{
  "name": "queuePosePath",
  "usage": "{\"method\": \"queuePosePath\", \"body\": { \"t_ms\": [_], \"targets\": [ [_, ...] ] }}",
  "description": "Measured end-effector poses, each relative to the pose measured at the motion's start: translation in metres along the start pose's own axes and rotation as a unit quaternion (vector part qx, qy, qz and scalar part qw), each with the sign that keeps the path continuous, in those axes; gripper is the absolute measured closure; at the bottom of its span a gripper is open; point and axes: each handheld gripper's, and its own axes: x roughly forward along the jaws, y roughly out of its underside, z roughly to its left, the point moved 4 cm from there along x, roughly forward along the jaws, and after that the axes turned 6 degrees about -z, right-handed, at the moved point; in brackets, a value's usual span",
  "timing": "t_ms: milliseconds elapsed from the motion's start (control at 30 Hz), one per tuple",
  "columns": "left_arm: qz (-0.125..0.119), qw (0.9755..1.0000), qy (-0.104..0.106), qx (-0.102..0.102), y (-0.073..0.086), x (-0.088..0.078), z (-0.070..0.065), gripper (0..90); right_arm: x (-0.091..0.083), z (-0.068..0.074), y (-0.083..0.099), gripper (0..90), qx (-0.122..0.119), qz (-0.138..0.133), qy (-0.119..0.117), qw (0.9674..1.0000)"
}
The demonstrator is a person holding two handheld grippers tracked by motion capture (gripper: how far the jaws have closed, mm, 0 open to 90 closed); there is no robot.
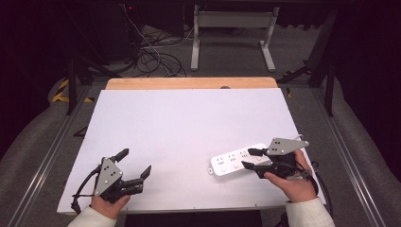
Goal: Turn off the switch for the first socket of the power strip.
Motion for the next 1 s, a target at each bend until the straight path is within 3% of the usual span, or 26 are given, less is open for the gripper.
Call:
{"method": "queuePosePath", "body": {
  "t_ms": [67,133,333,433,700,933,1000],
  "targets": [
    [0.000,1.0000,0.000,0.000,0.000,0.000,0.000,12.5,-0.001,-0.001,-0.002,52.5,-0.006,-0.006,0.001,1.0000],
    [-0.001,1.0000,0.000,0.000,0.000,0.000,0.000,12.6,-0.002,-0.001,-0.002,52.9,0.002,0.004,-0.006,1.0000],
    [0.001,1.0000,-0.001,0.002,0.000,0.001,0.000,12.5,-0.007,-0.006,-0.007,67.0,0.009,0.072,0.009,0.9973],
    [0.002,1.0000,-0.001,0.001,0.001,0.001,0.000,12.5,-0.007,-0.008,-0.008,69.3,0.014,0.087,0.008,0.9961],
    [0.004,1.0000,-0.003,0.001,0.001,0.002,0.000,12.5,-0.002,-0.013,-0.010,78.3,0.021,0.141,-0.004,0.9899],
    [0.004,1.0000,-0.004,0.002,0.001,0.001,0.000,12.5,0.003,-0.018,-0.008,90.0,0.017,0.163,-0.003,0.9865],
    [0.004,1.0000,-0.005,0.003,0.001,0.001,0.000,12.5,0.005,-0.021,-0.006,90.0,0.019,0.180,-0.001,0.9834]
  ]
}}
